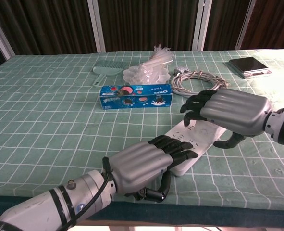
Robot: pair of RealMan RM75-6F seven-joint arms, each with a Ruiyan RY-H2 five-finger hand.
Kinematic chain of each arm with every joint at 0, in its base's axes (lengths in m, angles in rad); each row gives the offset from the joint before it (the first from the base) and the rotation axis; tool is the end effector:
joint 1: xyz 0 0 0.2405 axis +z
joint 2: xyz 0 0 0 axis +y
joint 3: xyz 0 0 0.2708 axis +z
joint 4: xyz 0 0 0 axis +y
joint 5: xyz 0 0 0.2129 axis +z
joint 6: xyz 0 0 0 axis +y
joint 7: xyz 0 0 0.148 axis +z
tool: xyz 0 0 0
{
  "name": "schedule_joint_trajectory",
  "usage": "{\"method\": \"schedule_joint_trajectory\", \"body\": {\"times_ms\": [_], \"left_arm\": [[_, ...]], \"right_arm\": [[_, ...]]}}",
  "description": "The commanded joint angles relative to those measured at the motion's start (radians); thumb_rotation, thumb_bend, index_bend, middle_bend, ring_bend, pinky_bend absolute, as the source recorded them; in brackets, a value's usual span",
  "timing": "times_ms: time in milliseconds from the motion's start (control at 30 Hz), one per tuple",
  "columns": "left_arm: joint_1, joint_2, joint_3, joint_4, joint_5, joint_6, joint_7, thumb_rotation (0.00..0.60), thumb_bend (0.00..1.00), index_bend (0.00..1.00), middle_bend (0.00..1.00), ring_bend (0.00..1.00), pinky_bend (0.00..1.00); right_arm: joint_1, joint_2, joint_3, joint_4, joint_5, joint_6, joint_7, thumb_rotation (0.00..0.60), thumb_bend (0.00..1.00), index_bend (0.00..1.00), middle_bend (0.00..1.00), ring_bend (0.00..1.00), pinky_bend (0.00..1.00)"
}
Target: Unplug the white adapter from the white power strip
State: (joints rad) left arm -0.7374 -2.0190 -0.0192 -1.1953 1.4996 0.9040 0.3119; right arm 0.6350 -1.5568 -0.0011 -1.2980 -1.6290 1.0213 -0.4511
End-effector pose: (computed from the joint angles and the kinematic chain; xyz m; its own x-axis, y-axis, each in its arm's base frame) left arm -0.0895 0.2453 -0.1790 0.5528 0.3049 0.7755 0.6502 -0.7399 -0.1726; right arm -0.2039 -0.3063 -0.0363 0.7956 0.0341 0.6048 -0.4326 -0.6669 0.6067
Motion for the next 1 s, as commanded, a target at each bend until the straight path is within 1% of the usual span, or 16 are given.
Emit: {"method": "schedule_joint_trajectory", "body": {"times_ms": [33,300,400,567,767,1000], "left_arm": [[-0.001,-0.002,-0.001,0.004,-0.001,0.0,0.002,0.382,0.87,0.0,0.0,0.0,0.04],[-0.001,-0.011,0.004,0.011,-0.002,-0.001,0.004,0.378,0.87,0.0,0.0,0.0,0.04],[0.003,-0.013,0.009,0.008,0.001,0.006,0.007,0.382,0.87,0.0,0.0,0.0,0.04],[0.001,-0.017,0.006,0.015,0.001,0.006,0.009,0.381,0.87,0.0,0.0,0.0,0.04],[0.003,-0.02,0.012,0.02,0.006,0.01,0.013,0.381,0.86,0.0,0.0,0.0,0.04],[0.01,-0.019,0.024,0.034,0.015,0.019,0.021,0.381,0.86,0.0,0.0,0.0,0.04]], "right_arm": [[-0.001,-0.003,0.002,0.0,0.005,0.001,-0.004,0.6,0.37,0.42,0.24,0.15,0.27],[-0.002,-0.016,0.002,0.009,0.007,0.011,-0.002,0.6,0.38,0.47,0.28,0.19,0.31],[-0.001,-0.021,-0.001,0.016,0.001,0.017,0.004,0.6,0.38,0.51,0.3,0.22,0.33],[-0.003,-0.022,-0.002,0.019,-0.005,0.031,0.013,0.6,0.39,0.6,0.37,0.3,0.4],[-0.007,-0.021,-0.005,0.017,-0.006,0.041,0.025,0.6,0.43,0.68,0.43,0.36,0.46],[-0.011,-0.021,-0.006,0.013,-0.007,0.052,0.053,0.6,0.43,0.78,0.52,0.48,0.53]]}}
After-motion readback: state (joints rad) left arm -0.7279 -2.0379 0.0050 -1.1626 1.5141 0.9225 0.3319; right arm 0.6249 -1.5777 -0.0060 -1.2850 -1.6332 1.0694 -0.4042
